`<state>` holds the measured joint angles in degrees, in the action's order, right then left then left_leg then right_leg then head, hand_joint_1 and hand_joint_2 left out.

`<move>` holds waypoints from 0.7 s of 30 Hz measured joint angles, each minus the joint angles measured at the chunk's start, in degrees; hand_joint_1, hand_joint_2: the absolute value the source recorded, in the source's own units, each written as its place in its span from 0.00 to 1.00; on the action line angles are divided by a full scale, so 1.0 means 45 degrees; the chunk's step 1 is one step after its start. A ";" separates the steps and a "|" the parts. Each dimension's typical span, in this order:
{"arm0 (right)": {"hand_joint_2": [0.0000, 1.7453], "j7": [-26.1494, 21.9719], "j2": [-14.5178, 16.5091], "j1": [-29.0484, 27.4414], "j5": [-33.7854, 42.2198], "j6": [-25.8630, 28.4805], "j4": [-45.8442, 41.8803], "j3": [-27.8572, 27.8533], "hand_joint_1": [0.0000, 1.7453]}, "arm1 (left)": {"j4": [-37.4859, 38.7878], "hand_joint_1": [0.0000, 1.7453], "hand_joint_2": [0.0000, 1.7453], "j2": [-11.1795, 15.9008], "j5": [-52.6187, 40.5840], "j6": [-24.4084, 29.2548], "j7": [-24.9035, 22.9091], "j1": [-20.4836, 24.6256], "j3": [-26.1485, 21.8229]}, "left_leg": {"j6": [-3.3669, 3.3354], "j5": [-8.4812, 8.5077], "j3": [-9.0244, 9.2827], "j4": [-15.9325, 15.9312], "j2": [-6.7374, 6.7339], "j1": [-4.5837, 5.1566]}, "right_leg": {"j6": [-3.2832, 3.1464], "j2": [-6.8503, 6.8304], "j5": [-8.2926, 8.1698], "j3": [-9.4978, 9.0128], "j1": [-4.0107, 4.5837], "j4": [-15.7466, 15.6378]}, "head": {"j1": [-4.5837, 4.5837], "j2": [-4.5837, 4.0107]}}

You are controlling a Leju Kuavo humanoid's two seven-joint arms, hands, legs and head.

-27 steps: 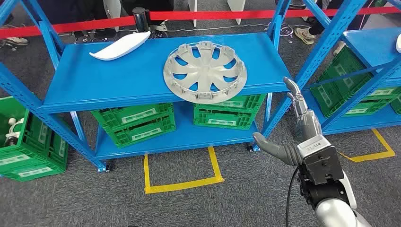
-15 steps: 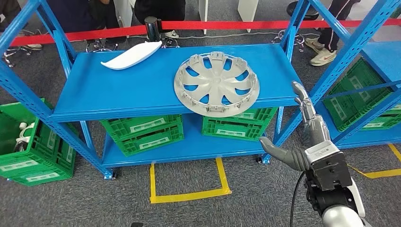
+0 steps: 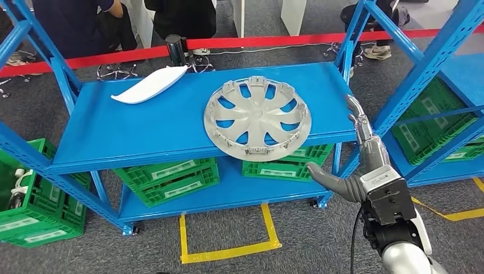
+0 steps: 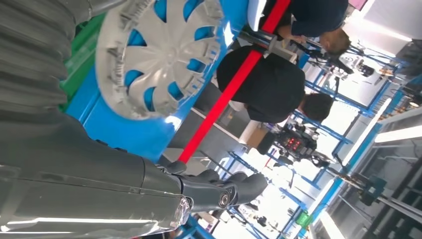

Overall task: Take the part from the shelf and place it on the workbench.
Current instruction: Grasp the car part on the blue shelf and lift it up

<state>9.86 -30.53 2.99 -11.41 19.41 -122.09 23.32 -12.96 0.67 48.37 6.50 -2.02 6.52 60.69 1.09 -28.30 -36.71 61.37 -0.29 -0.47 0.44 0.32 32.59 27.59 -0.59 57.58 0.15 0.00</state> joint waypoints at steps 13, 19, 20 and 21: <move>1.00 0.0025 -0.0032 -0.0013 0.0011 0.0001 0.0089 -0.0004 0.00 | 0.0010 0.00 0.00 0.0018 -0.0004 0.0007 -0.0039 0.0010 0.0022 | -0.0555 -0.0766 0.1358 -0.0296 0.0069 0.0017 | 0.0314 -0.0040 -0.0409 0.2022 -0.0006 0.1669 | -0.0531 0.0000; 1.00 0.0715 -0.0029 0.0006 -0.0466 0.0017 0.0165 0.0011 0.00 | 0.0015 0.00 0.00 0.0030 0.0013 0.0007 -0.0056 0.0035 0.0022 | -0.0572 -0.1051 0.1585 -0.0425 0.0064 0.0190 | 0.0355 -0.0016 -0.1302 0.1627 -0.0015 0.0366 | -0.0414 0.0000; 1.00 0.0760 -0.0029 0.0011 -0.0496 0.0022 0.0174 0.0011 0.00 | 0.0013 0.00 0.00 0.0028 0.0016 0.0007 -0.0057 0.0034 0.0022 | -0.0556 -0.1046 0.1602 -0.0458 0.0061 0.0190 | 0.0333 -0.0015 -0.1288 0.1627 -0.0013 0.0366 | -0.0396 0.0000; 1.00 0.0784 -0.0029 0.0014 -0.0516 0.0023 0.0182 0.0011 0.00 | 0.0013 0.00 0.00 0.0027 0.0017 0.0007 -0.0057 0.0034 0.0022 | -0.0538 -0.1042 0.1614 -0.0485 0.0061 0.0190 | 0.0311 -0.0015 -0.1273 0.1628 -0.0011 0.0366 | -0.0382 0.0000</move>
<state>13.39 -30.67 3.05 -13.74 19.52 -121.27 23.37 -12.90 0.79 48.45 6.54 -2.27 6.67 60.78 -1.33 -32.98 -29.44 59.19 -0.01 0.39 1.85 0.25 26.86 34.91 -0.64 59.23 -1.57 0.00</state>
